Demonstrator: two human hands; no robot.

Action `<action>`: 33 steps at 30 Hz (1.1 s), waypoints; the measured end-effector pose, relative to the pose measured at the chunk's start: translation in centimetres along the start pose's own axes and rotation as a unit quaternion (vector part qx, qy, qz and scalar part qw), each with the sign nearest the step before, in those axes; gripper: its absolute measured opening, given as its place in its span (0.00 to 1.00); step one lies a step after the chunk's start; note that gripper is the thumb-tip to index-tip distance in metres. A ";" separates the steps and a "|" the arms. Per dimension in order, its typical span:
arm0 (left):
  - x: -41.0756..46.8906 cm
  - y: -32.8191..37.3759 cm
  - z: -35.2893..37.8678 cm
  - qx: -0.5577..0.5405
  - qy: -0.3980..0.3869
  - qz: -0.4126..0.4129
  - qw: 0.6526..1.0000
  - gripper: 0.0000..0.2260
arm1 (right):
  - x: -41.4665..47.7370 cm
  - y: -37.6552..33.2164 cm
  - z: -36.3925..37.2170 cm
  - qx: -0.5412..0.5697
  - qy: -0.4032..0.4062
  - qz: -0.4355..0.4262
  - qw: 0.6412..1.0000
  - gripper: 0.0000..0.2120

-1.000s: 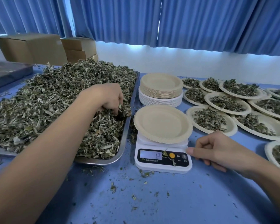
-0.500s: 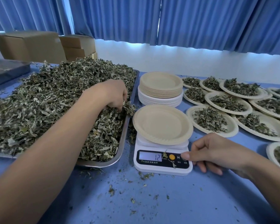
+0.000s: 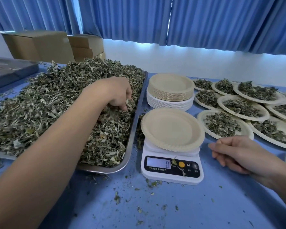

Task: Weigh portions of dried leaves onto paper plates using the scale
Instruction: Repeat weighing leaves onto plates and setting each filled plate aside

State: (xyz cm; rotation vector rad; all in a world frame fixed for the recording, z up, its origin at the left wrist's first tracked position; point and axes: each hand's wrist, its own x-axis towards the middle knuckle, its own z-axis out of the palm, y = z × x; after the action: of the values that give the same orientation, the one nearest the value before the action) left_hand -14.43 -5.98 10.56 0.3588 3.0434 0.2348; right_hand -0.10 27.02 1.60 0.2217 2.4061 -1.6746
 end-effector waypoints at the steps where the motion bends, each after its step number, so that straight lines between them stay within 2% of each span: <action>1: 0.1 0.0 -0.1 -0.014 0.017 -0.001 1.000 0.18 | 0.0 0.1 0.0 -0.001 0.003 -0.002 1.000 0.16; 6: 0.2 0.7 -0.3 -0.079 0.102 0.016 0.992 0.18 | 0.0 0.0 0.0 -0.010 0.008 0.001 1.000 0.17; 8: -0.1 1.3 -0.4 -0.139 0.127 0.043 0.981 0.14 | 0.0 0.0 0.0 -0.012 0.014 0.002 1.000 0.17; 11: -0.9 2.9 -0.2 -0.277 0.107 0.101 0.950 0.10 | 0.1 0.1 0.1 -0.011 0.020 0.003 1.000 0.17; 14: -1.6 5.3 0.9 -0.315 0.070 0.159 0.933 0.15 | 0.1 0.1 0.2 -0.007 0.025 0.003 1.000 0.17; 18: -2.1 6.5 2.1 -0.264 -0.082 0.198 0.940 0.19 | 0.1 0.1 0.2 -0.007 0.028 0.004 1.000 0.17; 19: -2.0 6.3 2.0 -0.256 -0.098 0.199 0.941 0.20 | 0.1 0.1 0.3 -0.008 0.029 0.003 1.000 0.17; 23: -1.6 3.9 0.3 -0.243 -0.093 0.176 0.949 0.18 | -0.1 0.1 0.3 -0.018 0.033 -0.002 0.999 0.17; 25: -1.0 2.7 0.0 -0.172 -0.060 0.140 0.973 0.17 | -0.1 0.0 0.3 -0.022 0.034 -0.004 0.999 0.17; 27: -0.2 1.5 0.3 -0.067 -0.031 0.076 0.994 0.22 | -0.1 0.1 0.4 -0.025 0.036 -0.004 0.999 0.17; 30: 0.2 0.3 1.4 0.060 -0.140 0.025 0.988 0.30 | -0.1 0.2 0.5 -0.028 0.045 -0.010 0.999 0.17; 31: 0.3 0.1 1.8 0.090 -0.175 0.025 0.980 0.30 | 0.0 0.3 0.5 -0.030 0.053 -0.017 0.998 0.17; 33: 0.6 0.0 2.4 0.108 -0.191 0.027 0.975 0.24 | 0.2 0.4 0.7 -0.052 0.073 -0.044 0.995 0.17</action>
State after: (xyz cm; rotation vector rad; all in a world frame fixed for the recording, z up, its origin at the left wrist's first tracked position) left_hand -14.78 -5.47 8.12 0.4417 2.6830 -0.1498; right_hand -0.09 26.54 0.93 0.2344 2.6381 -1.6153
